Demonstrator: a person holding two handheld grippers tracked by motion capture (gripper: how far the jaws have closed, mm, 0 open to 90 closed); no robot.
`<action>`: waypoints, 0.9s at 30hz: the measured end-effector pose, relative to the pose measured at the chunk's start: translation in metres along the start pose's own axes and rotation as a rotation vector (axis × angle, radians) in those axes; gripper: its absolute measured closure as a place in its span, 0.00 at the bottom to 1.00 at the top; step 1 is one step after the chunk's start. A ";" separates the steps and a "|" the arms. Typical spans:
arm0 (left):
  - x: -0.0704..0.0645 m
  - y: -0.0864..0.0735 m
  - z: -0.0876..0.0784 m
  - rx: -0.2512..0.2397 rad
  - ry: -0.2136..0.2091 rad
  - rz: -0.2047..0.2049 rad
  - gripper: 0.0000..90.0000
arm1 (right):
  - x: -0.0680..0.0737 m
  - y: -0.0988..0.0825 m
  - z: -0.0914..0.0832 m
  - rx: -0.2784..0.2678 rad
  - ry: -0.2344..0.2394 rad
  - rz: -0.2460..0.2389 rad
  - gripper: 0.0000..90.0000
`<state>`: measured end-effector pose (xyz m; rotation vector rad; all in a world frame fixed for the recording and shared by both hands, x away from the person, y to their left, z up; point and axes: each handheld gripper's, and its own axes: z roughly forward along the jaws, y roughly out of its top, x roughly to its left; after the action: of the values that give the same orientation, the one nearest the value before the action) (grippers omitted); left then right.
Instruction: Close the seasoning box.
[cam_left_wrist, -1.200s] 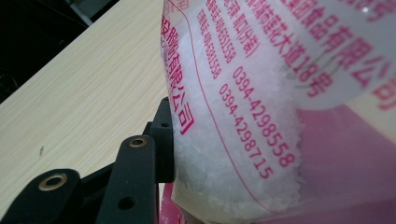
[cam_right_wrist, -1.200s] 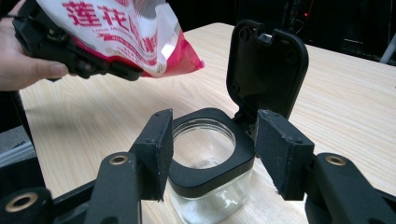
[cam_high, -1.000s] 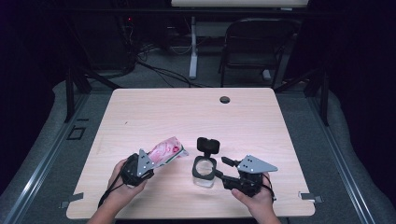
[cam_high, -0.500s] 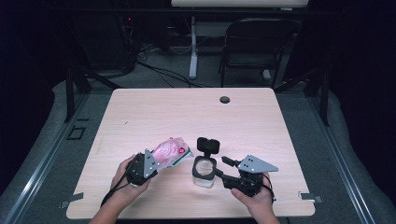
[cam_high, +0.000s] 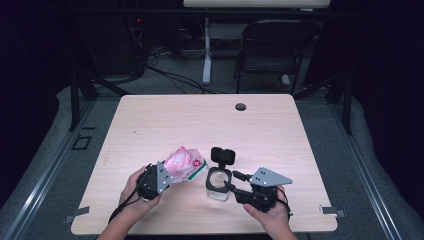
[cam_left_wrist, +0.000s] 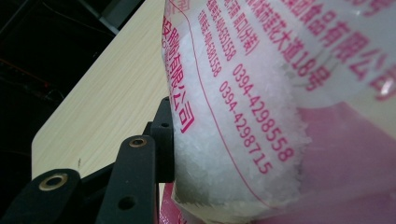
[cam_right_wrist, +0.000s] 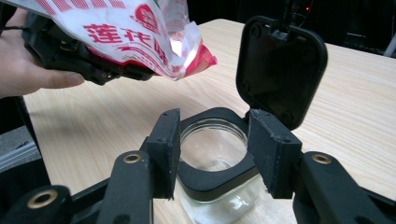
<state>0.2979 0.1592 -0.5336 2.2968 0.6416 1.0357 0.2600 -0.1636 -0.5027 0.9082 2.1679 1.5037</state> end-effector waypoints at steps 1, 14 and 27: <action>-0.001 0.000 0.000 0.004 0.000 0.006 0.67 | 0.001 0.000 0.000 -0.001 0.002 0.002 0.62; -0.007 0.004 -0.002 0.014 0.052 0.045 0.67 | 0.007 0.004 0.003 0.021 0.011 -0.021 0.70; -0.012 0.006 0.000 0.035 0.066 0.074 0.67 | 0.025 0.007 0.007 0.069 -0.120 -0.301 0.76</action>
<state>0.2926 0.1476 -0.5361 2.3403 0.6089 1.1476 0.2479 -0.1398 -0.4975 0.6391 2.1653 1.2071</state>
